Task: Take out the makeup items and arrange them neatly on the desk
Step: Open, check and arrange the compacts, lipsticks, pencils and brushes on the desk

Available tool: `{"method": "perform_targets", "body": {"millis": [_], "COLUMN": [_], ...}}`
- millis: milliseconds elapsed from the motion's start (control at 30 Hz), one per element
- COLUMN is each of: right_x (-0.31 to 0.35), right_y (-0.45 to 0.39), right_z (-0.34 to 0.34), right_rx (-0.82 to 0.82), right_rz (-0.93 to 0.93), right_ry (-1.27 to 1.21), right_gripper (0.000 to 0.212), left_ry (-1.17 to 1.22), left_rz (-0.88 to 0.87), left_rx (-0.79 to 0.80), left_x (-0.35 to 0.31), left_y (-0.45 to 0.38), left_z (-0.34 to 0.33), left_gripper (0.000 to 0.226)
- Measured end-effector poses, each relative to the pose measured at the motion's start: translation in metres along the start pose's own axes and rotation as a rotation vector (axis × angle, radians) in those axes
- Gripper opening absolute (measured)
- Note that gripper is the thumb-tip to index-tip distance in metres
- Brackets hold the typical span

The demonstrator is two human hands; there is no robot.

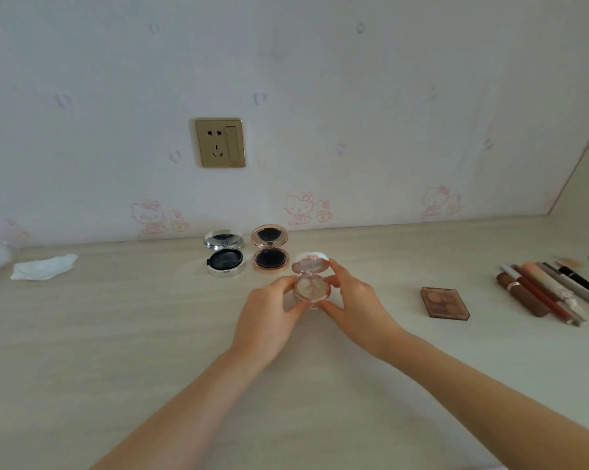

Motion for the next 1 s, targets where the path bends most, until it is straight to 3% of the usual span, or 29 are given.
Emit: {"method": "perform_targets", "body": {"millis": [367, 633, 767, 1000], "right_x": [-0.035, -0.053, -0.056, -0.055], "right_y": [-0.049, -0.068, -0.076, -0.095], "right_z": [0.008, 0.005, 0.001, -0.002], "right_rx": [0.017, 0.018, 0.022, 0.061], "right_rz": [-0.035, -0.068, -0.090, -0.168], "right_ry": [-0.004, 0.024, 0.019, -0.015], "right_gripper": [0.057, 0.061, 0.062, 0.062], "left_ry": [-0.339, -0.515, -0.615, -0.726], "left_rz": [-0.032, -0.113, -0.291, -0.306], "left_rx": [0.040, -0.029, -0.053, -0.031], "left_x": [-0.006, -0.005, -0.004, -0.002], "left_y": [-0.048, -0.054, -0.046, -0.052], "left_z": [-0.033, -0.036, -0.045, -0.046], "left_gripper": [0.039, 0.027, 0.040, 0.058]}}
Point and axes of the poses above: each hand's wrist, its own y-axis away from the middle knuckle, its own z-axis out of the back of the hand, x = y × z, the point moved 7 cm from there along -y, towards the middle knuckle, and after that the axes turned 14 degrees about -y, right-handed, at the moved point
